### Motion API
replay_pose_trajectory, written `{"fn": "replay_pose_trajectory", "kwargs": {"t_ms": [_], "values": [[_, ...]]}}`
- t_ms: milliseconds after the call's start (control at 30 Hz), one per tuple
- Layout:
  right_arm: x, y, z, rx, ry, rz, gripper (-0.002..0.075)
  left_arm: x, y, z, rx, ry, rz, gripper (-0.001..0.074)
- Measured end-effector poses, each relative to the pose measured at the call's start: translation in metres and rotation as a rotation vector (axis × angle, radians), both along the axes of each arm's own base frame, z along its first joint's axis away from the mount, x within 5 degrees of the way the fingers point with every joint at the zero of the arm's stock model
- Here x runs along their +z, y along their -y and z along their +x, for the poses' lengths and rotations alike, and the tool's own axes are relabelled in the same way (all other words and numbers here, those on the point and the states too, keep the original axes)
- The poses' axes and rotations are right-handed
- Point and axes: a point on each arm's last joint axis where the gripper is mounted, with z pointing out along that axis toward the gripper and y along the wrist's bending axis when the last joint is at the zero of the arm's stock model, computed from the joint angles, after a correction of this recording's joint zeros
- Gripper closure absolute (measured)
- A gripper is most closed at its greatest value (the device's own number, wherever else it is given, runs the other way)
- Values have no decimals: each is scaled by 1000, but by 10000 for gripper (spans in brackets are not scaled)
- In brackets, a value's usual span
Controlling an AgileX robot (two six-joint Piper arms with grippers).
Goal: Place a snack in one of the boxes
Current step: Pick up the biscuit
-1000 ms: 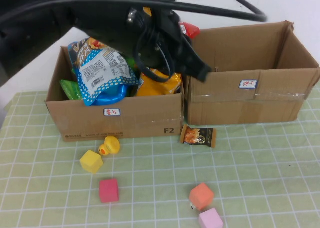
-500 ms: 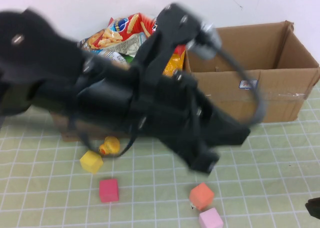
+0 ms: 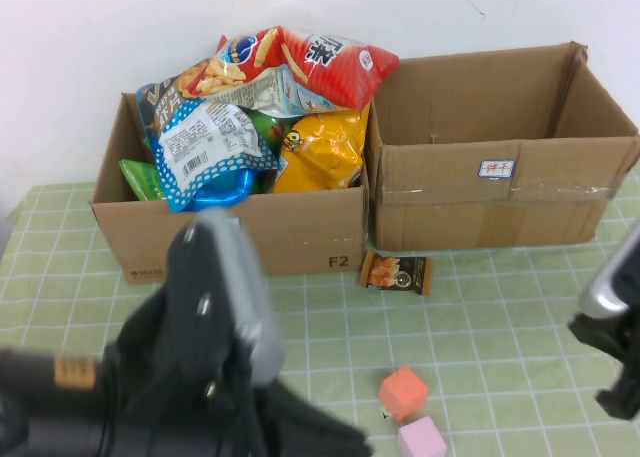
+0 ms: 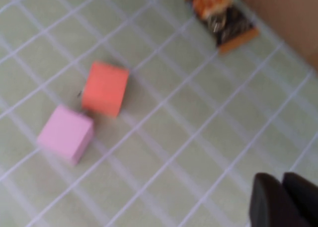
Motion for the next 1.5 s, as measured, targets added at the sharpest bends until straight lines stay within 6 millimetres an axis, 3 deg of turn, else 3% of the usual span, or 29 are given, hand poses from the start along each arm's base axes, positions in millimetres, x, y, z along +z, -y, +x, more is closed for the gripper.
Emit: {"fn": "replay_pose_trajectory", "kwargs": {"t_ms": [133, 233, 367, 633, 833, 1067, 1300, 1500], "values": [[-1, -16, 14, 69, 71, -18, 565, -36, -12, -3, 98, 4, 67, 736], [-7, -34, 20, 118, 94, -23, 404, -61, -21, -4, 165, 6, 113, 736], [-22, -56, 28, 147, 103, -48, 281, -79, -29, -6, 191, 46, 180, 736], [-51, -85, 54, 56, 45, -19, 246, -93, -46, -1, 250, 105, 406, 736], [-65, -101, 80, -27, -4, 32, 245, -99, -58, 1, 349, 56, 531, 736], [-86, -117, 111, -14, 19, -16, 245, -107, -69, -7, 306, -12, 693, 736], [-108, -128, 135, -107, -4, 11, 245, -106, -70, -4, 321, 28, 695, 736], [-109, -133, 156, -185, -9, 77, 245, -105, -69, -2, 327, 40, 683, 736]]}}
